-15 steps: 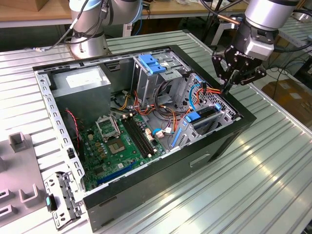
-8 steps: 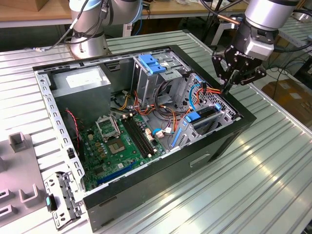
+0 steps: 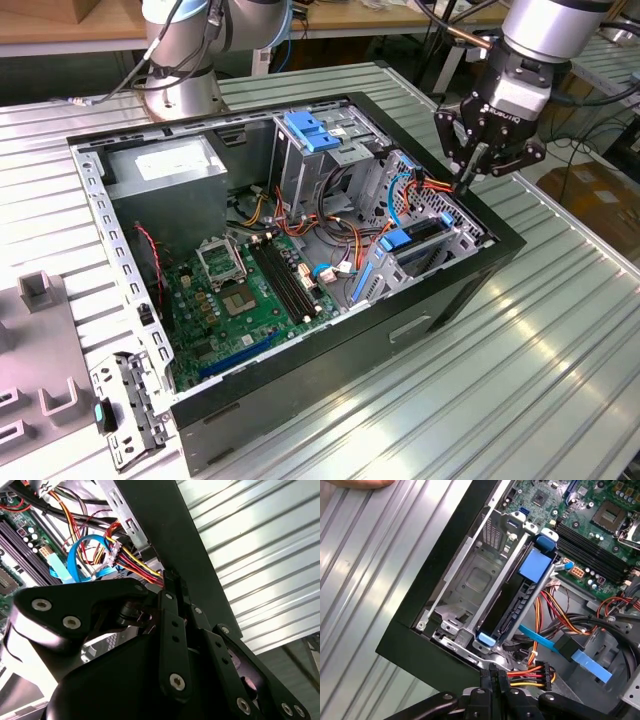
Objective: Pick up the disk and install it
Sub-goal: 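Insert the first disk wire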
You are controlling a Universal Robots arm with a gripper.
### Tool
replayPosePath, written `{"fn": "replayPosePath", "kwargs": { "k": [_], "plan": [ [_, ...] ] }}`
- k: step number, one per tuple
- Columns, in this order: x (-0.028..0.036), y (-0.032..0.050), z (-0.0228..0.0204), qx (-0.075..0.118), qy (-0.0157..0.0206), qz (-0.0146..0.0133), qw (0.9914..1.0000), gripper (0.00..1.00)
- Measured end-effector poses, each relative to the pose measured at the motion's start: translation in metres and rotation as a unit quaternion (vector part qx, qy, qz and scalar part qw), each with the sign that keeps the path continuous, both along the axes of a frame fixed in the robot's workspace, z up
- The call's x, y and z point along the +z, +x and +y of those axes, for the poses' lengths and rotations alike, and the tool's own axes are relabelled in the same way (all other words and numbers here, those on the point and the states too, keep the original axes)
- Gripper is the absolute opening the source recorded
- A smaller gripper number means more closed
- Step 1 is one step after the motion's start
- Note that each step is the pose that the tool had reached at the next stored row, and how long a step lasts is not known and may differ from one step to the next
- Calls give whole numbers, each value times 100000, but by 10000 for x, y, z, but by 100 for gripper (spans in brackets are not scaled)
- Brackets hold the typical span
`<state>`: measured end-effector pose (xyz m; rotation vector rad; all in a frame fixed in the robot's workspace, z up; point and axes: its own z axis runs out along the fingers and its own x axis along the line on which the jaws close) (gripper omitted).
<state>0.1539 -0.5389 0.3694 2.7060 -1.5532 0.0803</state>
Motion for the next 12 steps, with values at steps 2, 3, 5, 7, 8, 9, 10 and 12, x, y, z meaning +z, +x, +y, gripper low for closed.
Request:
{"fn": "replayPosePath", "kwargs": {
  "k": [2, 3, 5, 7, 8, 9, 10, 12],
  "plan": [
    [-1, -28, -1, -301, 7, -1, 100000, 16],
    [-1, -37, -2, -383, 4, 0, 99999, 16],
    [-1, -52, -2, -695, 9, 2, 99998, 16],
    [-2, -53, -2, -1583, 8, 0, 99987, 16],
    [-1, -54, -2, -2305, 4, 1, 99973, 16],
    [-2, -54, -2, -3758, 6, 1, 99929, 16],
    [-2, -54, -2, -4520, 7, 0, 99898, 16],
    [-2, -54, -2, -5912, 4, 0, 99825, 16]
  ]
}}
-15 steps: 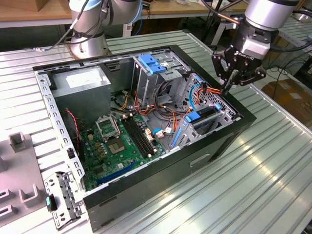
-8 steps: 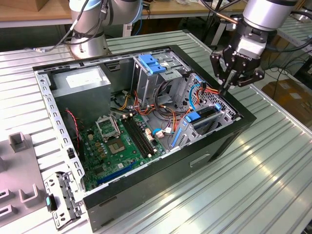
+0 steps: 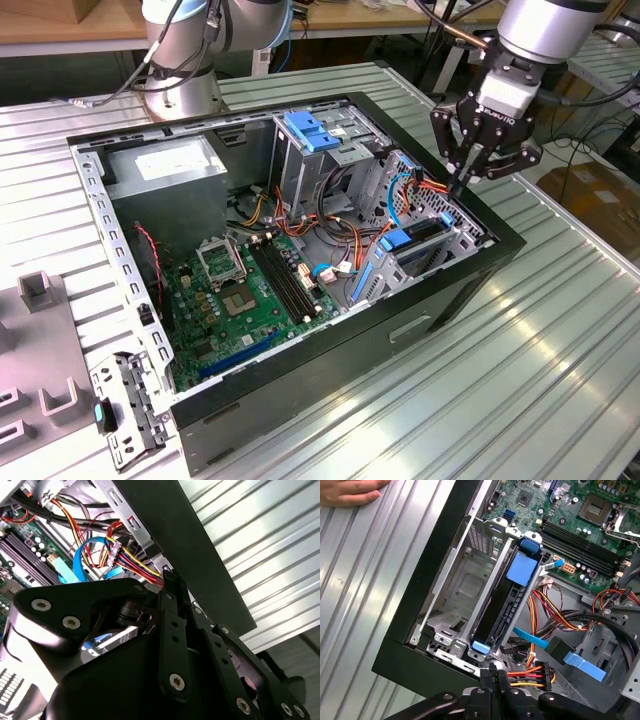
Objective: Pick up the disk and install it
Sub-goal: 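Insert the first disk wire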
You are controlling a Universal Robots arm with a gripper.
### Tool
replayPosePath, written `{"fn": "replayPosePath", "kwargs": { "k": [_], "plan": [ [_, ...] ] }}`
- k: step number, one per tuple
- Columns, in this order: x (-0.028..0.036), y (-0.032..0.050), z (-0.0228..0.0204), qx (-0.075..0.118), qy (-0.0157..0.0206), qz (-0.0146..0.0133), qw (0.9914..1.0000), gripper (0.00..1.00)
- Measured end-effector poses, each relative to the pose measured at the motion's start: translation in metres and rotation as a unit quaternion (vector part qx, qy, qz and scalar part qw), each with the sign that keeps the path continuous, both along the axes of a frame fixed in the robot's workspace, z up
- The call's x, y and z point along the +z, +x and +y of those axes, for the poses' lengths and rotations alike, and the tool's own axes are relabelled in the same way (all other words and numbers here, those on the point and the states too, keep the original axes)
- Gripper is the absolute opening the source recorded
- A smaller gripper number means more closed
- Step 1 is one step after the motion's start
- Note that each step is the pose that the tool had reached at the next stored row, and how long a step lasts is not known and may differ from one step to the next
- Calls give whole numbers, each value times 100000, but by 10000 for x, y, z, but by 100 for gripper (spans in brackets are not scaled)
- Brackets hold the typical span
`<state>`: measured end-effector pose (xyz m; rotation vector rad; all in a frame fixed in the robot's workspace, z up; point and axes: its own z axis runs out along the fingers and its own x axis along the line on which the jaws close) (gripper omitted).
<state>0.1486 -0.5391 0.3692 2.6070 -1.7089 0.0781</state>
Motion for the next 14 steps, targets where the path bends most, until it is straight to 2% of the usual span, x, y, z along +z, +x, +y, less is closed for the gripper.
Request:
{"fn": "replayPosePath", "kwargs": {
  "k": [3, 6, 9, 11, 14],
  "plan": [
    [-1, 0, 0, -2193, 4, 0, 99976, 16],
    [-1, 0, 0, -4588, 0, 0, 99895, 16],
    [-3, 0, 0, -6995, -2, -1, 99755, 16],
    [-4, 0, 0, -8757, 0, -2, 99616, 16],
    [-7, -9, 0, -10105, 19, 2, 99488, 16]
  ]
}}
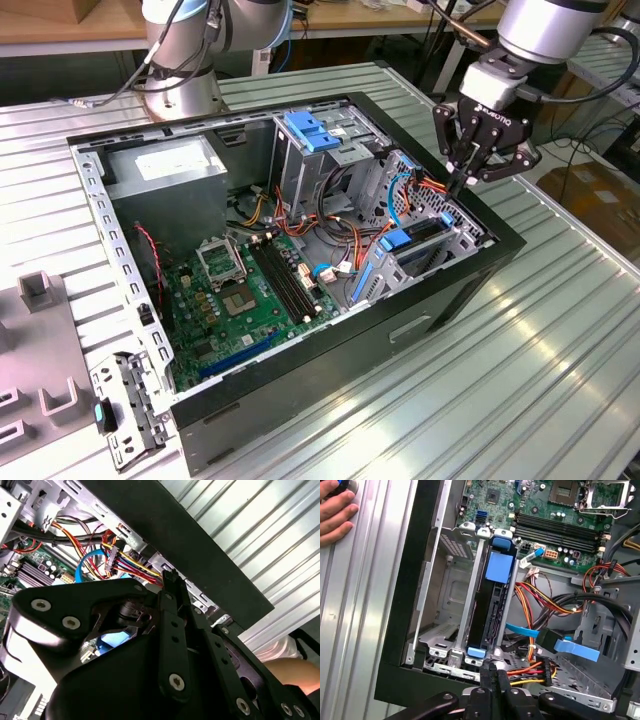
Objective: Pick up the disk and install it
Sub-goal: 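Insert the first disk wire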
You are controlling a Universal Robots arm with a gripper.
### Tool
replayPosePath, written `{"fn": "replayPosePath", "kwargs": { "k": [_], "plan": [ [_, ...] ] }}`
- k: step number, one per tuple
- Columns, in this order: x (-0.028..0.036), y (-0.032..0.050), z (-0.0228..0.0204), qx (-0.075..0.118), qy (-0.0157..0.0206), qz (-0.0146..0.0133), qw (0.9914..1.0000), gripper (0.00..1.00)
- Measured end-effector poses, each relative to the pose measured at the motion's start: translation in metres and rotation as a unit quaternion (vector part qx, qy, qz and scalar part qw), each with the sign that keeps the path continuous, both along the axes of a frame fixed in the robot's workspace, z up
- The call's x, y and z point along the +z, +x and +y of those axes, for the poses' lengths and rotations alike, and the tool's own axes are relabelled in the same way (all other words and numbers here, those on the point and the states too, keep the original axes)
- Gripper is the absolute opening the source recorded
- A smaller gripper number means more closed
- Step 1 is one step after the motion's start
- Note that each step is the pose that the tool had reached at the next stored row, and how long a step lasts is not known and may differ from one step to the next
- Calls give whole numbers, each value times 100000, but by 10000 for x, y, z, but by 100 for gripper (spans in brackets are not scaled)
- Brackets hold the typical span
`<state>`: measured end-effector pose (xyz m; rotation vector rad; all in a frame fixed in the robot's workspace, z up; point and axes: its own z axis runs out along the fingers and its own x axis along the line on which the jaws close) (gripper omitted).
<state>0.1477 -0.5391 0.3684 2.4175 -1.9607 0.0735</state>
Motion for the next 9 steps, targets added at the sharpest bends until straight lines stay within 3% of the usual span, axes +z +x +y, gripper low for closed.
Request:
{"fn": "replayPosePath", "kwargs": {
  "k": [9],
  "plan": [
    [0, -149, -17, -292, -26, -67, 100000, 16]
  ]
}}
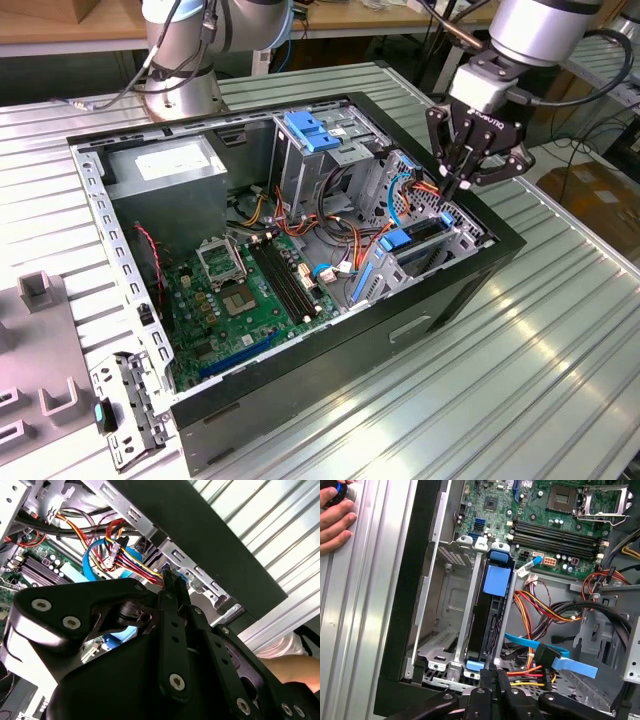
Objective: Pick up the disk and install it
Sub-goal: 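Insert the first disk wire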
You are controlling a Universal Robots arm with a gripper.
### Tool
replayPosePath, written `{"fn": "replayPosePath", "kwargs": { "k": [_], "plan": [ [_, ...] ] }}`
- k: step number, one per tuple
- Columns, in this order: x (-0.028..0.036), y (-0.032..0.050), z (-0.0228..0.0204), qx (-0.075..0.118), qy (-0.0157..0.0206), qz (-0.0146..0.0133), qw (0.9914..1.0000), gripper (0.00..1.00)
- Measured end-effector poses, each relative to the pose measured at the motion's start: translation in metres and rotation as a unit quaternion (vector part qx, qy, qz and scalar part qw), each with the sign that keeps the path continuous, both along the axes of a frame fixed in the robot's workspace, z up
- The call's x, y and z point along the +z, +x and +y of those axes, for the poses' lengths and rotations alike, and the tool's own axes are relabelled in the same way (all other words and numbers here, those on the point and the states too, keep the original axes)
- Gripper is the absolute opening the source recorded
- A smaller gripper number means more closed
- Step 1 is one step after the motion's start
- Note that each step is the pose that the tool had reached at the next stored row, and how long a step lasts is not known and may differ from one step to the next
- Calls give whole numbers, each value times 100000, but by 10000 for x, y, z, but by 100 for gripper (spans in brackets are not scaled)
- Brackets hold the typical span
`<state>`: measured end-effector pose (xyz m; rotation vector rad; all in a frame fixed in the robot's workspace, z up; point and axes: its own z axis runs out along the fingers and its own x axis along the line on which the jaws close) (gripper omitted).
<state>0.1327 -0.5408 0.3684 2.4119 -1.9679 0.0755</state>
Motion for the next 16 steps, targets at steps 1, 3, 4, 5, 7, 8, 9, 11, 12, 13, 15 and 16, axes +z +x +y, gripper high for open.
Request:
{"fn": "replayPosePath", "kwargs": {
  "k": [1, 3, 4, 5, 7, 8, 9, 11, 12, 13, 15, 16],
  "plan": [
    [-2, -8, -1, -198, 6, -9, 100000, 16],
    [-3, -9, -1, -1586, 5, -8, 99987, 16],
    [-4, -10, -1, -2707, 4, -9, 99963, 16],
    [-5, -11, -1, -3669, 5, -8, 99933, 16],
    [-6, -11, -1, -4980, 6, -8, 99876, 16],
    [-10, -11, -1, -6369, 10, -8, 99797, 16],
    [-13, -12, -1, -7448, 8, -9, 99722, 16],
    [-19, -21, -1, -9166, 19, -9, 99579, 16],
    [-18, -35, -1, -9336, 11, -6, 99563, 16],
    [-18, -45, -1, -9360, 6, -5, 99561, 16],
    [-18, -48, -1, -9353, 7, -7, 99562, 16],
    [-17, -49, -1, -9360, 5, -8, 99561, 16]
  ]
}}
